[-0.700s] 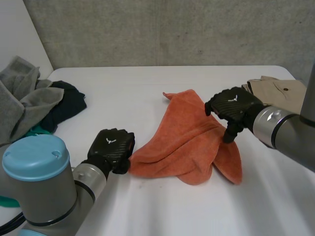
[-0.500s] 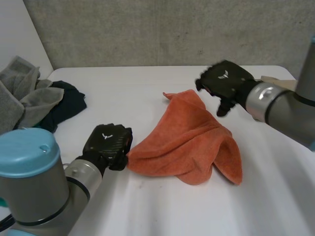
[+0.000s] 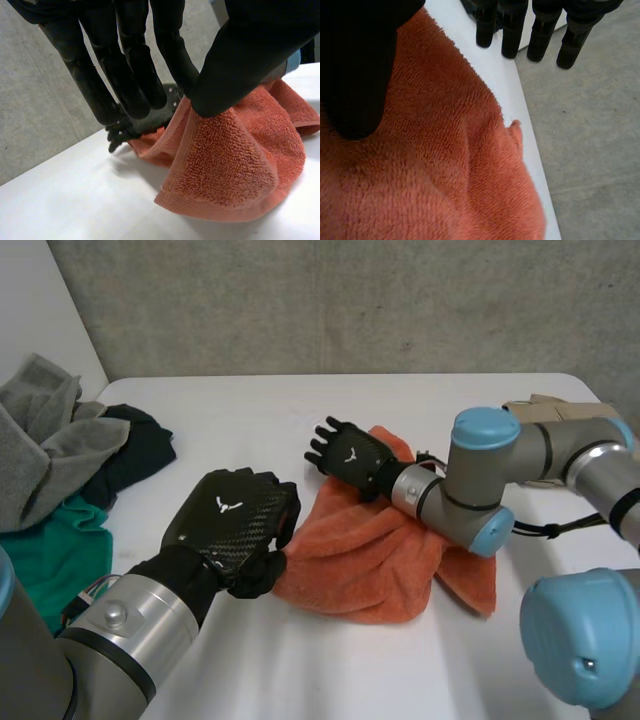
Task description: Fold the laundry.
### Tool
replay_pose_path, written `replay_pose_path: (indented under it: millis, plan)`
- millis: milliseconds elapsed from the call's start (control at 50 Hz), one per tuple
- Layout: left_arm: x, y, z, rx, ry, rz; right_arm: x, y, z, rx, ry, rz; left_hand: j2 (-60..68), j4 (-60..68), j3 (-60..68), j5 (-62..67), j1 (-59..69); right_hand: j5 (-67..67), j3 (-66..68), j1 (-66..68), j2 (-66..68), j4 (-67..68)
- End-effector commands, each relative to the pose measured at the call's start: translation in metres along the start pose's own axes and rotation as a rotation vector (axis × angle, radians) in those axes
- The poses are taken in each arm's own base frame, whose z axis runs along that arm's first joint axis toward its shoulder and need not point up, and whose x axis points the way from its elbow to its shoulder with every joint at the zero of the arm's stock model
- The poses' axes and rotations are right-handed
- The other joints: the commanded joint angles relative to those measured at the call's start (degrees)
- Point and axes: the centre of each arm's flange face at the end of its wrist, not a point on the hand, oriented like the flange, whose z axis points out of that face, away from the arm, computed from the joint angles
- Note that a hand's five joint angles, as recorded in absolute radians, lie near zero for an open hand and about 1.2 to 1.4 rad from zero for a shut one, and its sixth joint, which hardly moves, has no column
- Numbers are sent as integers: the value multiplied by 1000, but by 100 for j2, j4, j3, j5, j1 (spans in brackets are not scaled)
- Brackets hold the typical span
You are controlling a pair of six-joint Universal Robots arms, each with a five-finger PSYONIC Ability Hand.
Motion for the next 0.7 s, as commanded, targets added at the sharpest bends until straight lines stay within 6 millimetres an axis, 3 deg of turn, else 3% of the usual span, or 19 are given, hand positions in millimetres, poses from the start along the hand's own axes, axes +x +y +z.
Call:
replay_pose_path:
  millis: [20, 40, 100, 180, 200, 260, 280, 360, 440, 500, 560, 580, 620, 660, 700]
  plan:
    - [-15, -5, 10, 14, -51, -3, -10, 6, 4, 17, -18, -5, 1137, 1115, 1176, 1356, 1376, 3428, 3425, 3433, 3427, 3432]
    - [-19, -8, 14, 23, -64, -5, -4, 7, 4, 25, -1, -27, 1137, 1115, 1176, 1356, 1376, 6143, 6140, 6148, 6142, 6147]
    - [-28, -18, 22, 56, -91, -4, 20, 8, 6, 34, 95, -79, 1137, 1115, 1176, 1356, 1376, 6170, 6168, 6175, 6170, 6174]
    - [-44, -41, 40, 135, -139, 14, 77, -7, 4, 43, 347, -140, 1137, 1115, 1176, 1356, 1376, 6170, 6168, 6175, 6170, 6174]
    - [-52, -52, 49, 169, -167, 33, 106, -22, 0, 76, 471, -141, 1137, 1115, 1176, 1356, 1376, 6170, 6168, 6175, 6170, 6174]
    - [-67, -72, 62, 232, -220, 75, 146, -50, -12, 162, 629, -107, 1137, 1115, 1176, 1356, 1376, 6170, 6168, 6175, 6170, 6174]
    - [-77, -87, 70, 279, -262, 101, 167, -66, -23, 204, 697, -73, 1137, 1115, 1176, 1356, 1376, 6170, 6168, 6175, 6170, 6174]
    - [-93, -122, 82, 374, -349, 148, 195, -106, -52, 239, 778, -48, 1137, 1115, 1176, 1356, 1376, 6170, 6168, 6175, 6170, 6174]
    - [-93, -134, 92, 386, -379, 183, 191, -130, -75, 196, 791, -47, 1137, 1115, 1176, 1356, 1376, 6170, 6168, 6175, 6170, 6174]
    - [-92, -122, 92, 323, -383, 195, 177, -133, -90, 118, 776, -40, 1137, 1115, 1176, 1356, 1376, 6170, 6168, 6175, 6170, 6174]
    - [-90, -104, 89, 250, -375, 189, 144, -128, -107, 0, 693, -24, 1137, 1115, 1176, 1356, 1376, 6170, 6168, 6175, 6170, 6174]
    - [-88, -90, 85, 196, -367, 190, 121, -124, -114, -58, 631, -6, 1137, 1115, 1176, 1356, 1376, 6170, 6168, 6175, 6170, 6174]
    - [-85, -73, 80, 141, -350, 192, 98, -120, -122, -113, 570, 13, 1137, 1115, 1176, 1356, 1376, 6170, 6168, 6175, 6170, 6174]
    - [-76, -42, 71, 48, -310, 197, 61, -108, -132, -183, 472, 64, 1137, 1115, 1176, 1356, 1376, 6170, 6168, 6175, 6170, 6174]
    - [-70, -19, 65, -19, -283, 206, 38, -100, -137, -223, 414, 109, 1137, 1115, 1176, 1356, 1376, 6170, 6168, 6175, 6170, 6174]
